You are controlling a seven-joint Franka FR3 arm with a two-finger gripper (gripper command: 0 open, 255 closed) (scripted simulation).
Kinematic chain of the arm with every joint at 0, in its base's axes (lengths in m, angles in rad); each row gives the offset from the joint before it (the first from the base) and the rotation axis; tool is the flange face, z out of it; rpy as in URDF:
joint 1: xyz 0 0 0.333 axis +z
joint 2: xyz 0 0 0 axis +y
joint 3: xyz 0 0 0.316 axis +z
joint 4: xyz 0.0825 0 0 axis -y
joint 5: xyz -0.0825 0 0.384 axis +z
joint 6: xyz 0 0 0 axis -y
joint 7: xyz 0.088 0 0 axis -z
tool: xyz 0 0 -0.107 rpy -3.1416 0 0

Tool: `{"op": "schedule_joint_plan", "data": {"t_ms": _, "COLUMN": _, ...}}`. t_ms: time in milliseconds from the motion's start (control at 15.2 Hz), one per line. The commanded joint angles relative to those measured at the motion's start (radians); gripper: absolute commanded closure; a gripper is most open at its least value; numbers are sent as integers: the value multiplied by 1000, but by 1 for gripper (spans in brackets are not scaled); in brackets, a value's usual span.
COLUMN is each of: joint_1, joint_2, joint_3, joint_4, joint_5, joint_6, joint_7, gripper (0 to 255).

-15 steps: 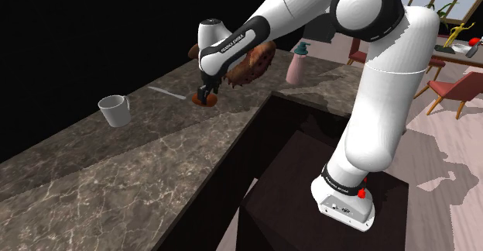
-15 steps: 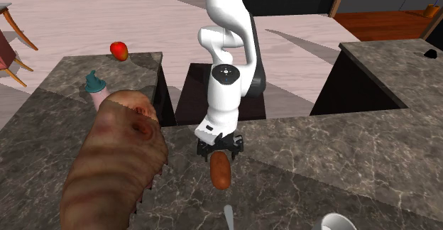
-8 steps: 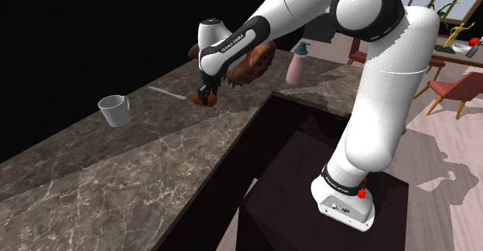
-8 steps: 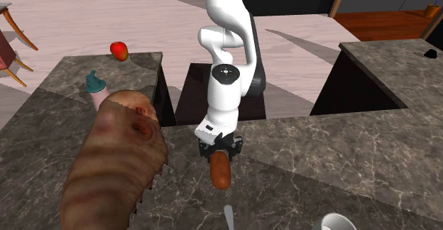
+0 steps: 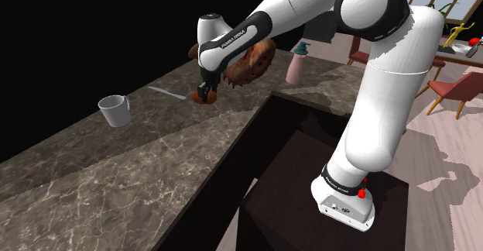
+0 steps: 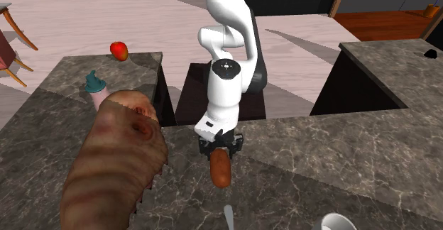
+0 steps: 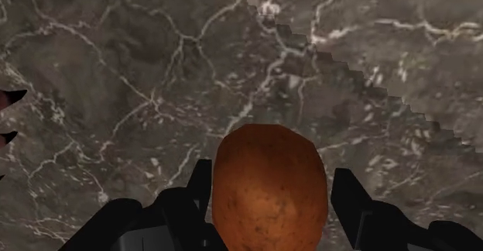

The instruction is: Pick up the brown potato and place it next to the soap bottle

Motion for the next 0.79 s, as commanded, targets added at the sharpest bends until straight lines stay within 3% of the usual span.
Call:
{"op": "schedule_joint_plan", "data": {"t_ms": 0, "joint_1": -1, "joint_2": -14, "joint_3": 0, "joint_4": 10, "joint_5": 1, "joint_6": -25, "joint_7": -3, "gripper": 255}}
{"op": "schedule_joint_plan", "data": {"t_ms": 726, "joint_1": 0, "joint_2": -81, "joint_3": 1, "joint_4": 82, "joint_5": 6, "joint_6": -163, "joint_7": -11, "gripper": 255}}
